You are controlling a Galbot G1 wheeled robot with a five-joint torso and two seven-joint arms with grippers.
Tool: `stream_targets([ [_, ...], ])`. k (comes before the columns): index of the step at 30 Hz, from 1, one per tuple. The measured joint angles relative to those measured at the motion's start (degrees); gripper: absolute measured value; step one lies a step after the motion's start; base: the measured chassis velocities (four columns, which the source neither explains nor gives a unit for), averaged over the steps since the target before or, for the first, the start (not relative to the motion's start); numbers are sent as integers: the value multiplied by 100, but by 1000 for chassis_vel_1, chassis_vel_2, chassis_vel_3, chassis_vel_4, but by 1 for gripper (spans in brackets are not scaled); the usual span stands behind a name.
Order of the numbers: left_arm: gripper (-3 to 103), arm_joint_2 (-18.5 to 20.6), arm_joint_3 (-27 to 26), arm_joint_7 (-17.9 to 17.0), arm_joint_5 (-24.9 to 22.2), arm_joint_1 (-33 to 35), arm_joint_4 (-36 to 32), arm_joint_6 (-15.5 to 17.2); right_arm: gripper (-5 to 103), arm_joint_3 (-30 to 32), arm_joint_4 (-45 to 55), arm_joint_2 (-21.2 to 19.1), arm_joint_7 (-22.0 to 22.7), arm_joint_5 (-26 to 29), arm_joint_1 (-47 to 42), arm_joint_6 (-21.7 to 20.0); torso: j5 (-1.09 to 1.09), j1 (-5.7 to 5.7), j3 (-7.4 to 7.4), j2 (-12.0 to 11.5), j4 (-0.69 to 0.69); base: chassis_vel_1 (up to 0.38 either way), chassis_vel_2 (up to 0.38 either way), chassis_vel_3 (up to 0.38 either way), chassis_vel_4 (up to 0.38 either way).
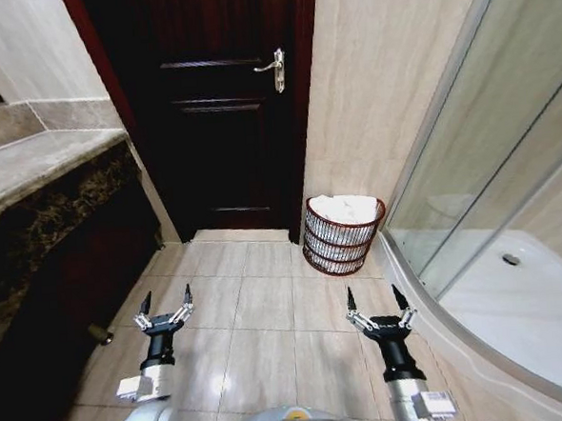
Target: Discard the used towel into the hamper.
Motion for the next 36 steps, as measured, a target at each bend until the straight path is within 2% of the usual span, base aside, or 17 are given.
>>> stream_targets([
  [13, 100, -40, 163, -1, 84, 59, -21, -14, 100, -13, -41, 8, 39, 20, 7, 25, 0, 0, 0, 0, 0, 59, -56, -54, 58],
  [36, 100, -39, 124, -11, 84, 52, 1, -57, 100, 2, -120, -63, 72, 20, -39, 66, 0, 0, 0, 0, 0, 56, -53, -48, 55],
])
